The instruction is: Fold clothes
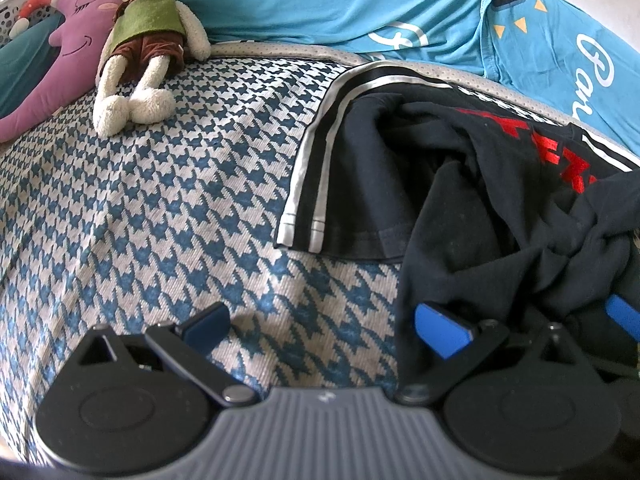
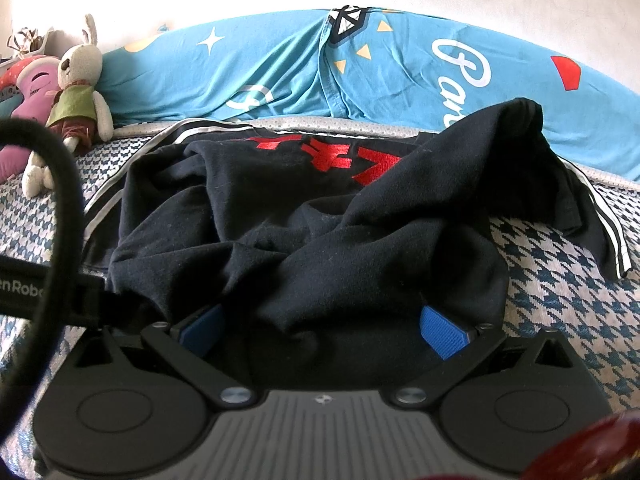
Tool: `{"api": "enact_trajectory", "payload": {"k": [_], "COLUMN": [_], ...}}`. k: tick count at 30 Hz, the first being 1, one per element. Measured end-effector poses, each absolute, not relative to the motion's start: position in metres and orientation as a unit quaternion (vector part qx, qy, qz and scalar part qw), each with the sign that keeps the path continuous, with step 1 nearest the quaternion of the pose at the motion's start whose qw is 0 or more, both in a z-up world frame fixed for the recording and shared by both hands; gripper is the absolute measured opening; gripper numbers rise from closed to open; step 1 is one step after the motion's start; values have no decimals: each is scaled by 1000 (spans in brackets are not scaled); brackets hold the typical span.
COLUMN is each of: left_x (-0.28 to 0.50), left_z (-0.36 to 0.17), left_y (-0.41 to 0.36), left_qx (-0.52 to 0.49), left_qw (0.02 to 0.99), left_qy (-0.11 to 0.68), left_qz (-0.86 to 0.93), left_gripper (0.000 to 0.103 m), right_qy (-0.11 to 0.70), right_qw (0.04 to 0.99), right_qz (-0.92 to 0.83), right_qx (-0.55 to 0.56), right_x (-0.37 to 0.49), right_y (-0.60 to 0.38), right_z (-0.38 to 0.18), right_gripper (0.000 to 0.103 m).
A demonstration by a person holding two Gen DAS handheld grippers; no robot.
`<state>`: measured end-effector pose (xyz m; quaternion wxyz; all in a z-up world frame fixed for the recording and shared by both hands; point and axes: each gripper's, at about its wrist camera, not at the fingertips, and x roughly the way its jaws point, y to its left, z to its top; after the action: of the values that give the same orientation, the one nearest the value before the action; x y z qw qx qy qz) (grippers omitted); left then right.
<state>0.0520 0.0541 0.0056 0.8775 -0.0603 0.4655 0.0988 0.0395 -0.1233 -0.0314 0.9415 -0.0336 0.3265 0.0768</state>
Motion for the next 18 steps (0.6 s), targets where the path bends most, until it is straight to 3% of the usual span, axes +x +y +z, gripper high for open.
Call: {"api": "enact_trajectory", "payload": {"k": [18], "left_x": [50], "left_z": [15], "left_y": [62], "left_qx": [-69], "left_qw": [877], "left_qy": [463], "left_qz": [110], "left_gripper": [103], "right_qy": [326], "right_qw": [941], "right_qz": [80], "right_qx": [-33], "right_x": [40], "right_y": [-124], "right_z": [-31], "right_gripper": [103]}}
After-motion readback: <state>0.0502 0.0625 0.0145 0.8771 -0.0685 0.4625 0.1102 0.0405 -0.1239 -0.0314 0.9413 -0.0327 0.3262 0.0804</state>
